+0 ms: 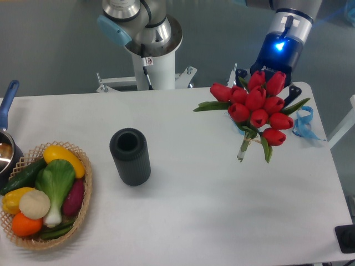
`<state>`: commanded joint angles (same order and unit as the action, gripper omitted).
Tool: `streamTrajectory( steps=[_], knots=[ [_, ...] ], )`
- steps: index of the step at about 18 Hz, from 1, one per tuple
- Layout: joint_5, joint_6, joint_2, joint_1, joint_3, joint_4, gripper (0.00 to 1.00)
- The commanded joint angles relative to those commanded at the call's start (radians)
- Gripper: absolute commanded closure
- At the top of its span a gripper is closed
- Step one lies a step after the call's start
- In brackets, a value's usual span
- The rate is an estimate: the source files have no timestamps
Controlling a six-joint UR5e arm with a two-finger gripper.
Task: Place the flowers on the table
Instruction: 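Hold the red tulip bouquet by its stems and lift it slightly, then carry the tulip bouquet away from the ribbon and lower it to the table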
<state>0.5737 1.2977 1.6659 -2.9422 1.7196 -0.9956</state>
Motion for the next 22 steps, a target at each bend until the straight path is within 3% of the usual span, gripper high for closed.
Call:
streamTrajectory(
  steps=[2,6,17,22],
  knots=[
    [0.000,0.003,-0.003,0.002,0.015,0.003,0.64],
    [0.030,-0.044,-0.003,0.002,-0.015,-0.002,0.64],
    [0.495,-0.043,-0.028,0.083,-0.041,-0.008,0.64],
    [0.794,-0.046,-0.048,0.201,-0.031,-0.023,0.64]
  ],
)
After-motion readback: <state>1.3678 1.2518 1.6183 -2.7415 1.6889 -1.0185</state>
